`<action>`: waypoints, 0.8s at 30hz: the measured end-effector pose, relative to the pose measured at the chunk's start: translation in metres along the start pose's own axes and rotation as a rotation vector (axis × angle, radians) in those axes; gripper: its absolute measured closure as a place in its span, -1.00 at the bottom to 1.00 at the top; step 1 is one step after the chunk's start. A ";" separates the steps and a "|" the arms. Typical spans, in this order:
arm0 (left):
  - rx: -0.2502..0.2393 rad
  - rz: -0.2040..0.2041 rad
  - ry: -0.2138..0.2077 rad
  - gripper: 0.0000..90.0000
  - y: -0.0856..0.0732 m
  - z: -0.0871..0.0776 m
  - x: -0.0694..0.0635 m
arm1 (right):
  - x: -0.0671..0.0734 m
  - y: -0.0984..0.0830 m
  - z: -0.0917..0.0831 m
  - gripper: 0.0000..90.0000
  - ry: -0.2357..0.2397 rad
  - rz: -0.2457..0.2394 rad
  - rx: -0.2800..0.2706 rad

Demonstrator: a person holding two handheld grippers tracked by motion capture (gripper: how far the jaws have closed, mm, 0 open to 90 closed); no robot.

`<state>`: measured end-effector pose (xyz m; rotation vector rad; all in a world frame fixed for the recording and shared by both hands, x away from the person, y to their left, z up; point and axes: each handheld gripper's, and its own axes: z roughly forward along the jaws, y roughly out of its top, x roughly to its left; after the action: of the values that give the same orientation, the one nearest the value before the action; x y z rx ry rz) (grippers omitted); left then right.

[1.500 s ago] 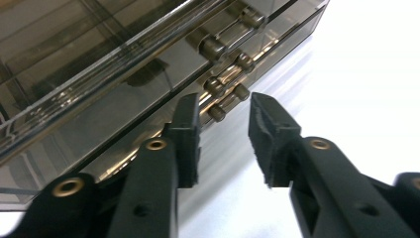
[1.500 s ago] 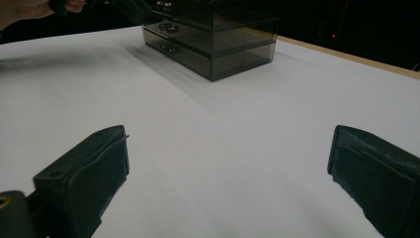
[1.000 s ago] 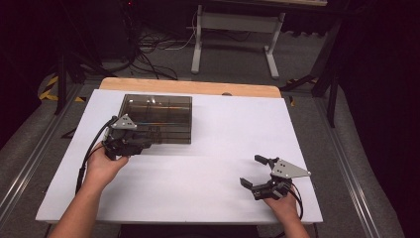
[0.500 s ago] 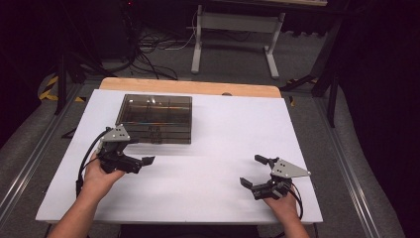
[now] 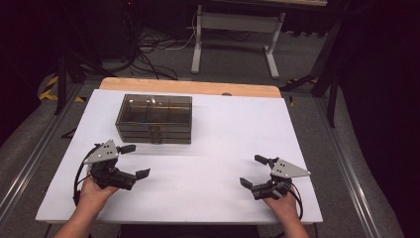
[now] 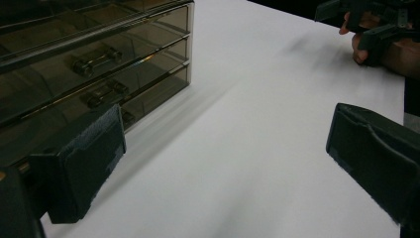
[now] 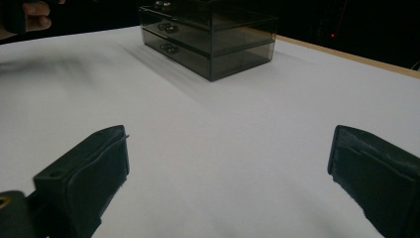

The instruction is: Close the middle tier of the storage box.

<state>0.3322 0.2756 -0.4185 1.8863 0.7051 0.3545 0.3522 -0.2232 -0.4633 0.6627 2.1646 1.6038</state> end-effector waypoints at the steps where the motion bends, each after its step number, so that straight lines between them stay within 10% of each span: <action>1: -0.007 -0.005 0.005 -0.93 -0.003 -0.001 0.001 | 0.000 0.000 0.000 -0.94 0.000 0.000 0.000; 24: -0.035 -0.024 0.081 -0.99 -0.050 -0.020 0.020 | 0.000 0.000 0.000 -0.94 0.003 0.003 -0.001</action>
<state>0.3217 0.3164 -0.4572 1.8375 0.7706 0.4273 0.3522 -0.2233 -0.4633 0.6638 2.1653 1.6078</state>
